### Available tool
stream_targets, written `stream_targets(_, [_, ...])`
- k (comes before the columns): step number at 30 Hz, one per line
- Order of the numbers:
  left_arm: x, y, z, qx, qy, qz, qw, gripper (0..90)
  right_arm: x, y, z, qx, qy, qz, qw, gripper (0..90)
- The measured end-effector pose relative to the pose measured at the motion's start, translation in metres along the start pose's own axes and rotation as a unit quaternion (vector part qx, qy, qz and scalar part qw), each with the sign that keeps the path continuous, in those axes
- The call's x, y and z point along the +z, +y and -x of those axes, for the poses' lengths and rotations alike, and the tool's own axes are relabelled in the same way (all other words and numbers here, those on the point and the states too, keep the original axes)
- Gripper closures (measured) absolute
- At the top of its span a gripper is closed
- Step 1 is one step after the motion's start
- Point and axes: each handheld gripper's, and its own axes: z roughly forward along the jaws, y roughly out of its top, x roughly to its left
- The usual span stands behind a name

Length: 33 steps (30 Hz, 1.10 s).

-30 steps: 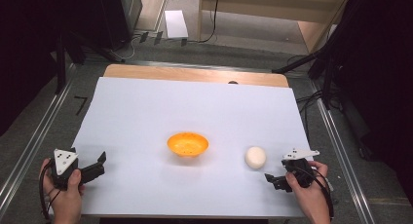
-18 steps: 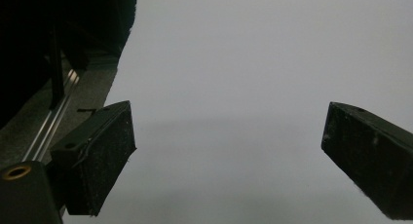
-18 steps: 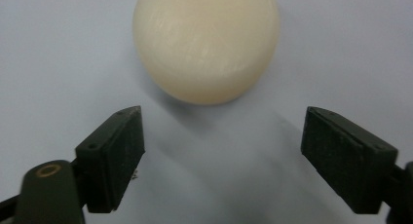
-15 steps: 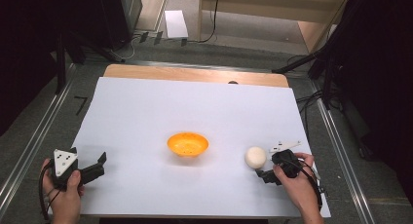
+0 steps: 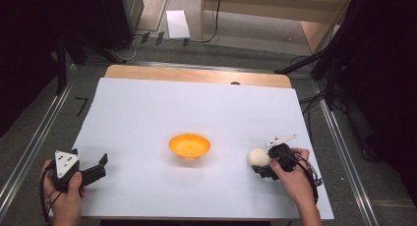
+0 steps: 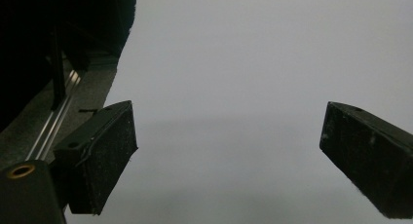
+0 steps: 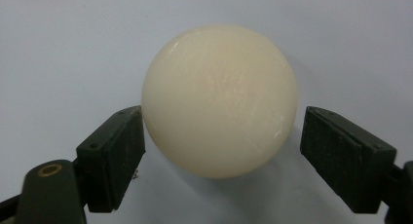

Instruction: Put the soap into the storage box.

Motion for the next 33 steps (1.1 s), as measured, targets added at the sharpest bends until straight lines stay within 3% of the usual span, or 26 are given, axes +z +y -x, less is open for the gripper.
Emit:
stream_targets(8, [0.000, 0.000, 0.000, 0.001, 0.000, -0.002, 1.0000, 6.7, 0.002, 0.007, -0.002, -0.003, 0.002, 0.000, 1.0000, 24.1])
stream_targets(17, [0.001, 0.000, 0.001, 0.001, -0.001, -0.004, 1.0000, 7.0, 0.004, 0.011, -0.001, -0.007, 0.005, -0.008, 0.9999, 24.1])
stream_targets(25, [0.001, 0.000, 0.001, 0.002, -0.001, -0.004, 1.0000, 7.0, 0.009, 0.015, 0.000, 0.016, 0.013, -0.012, 0.9997, 23.8])
stream_targets(33, [0.001, 0.000, 0.001, 0.004, -0.002, -0.004, 1.0000, 7.1, 0.006, 0.017, 0.000, 0.018, 0.007, -0.008, 0.9998, 24.8])
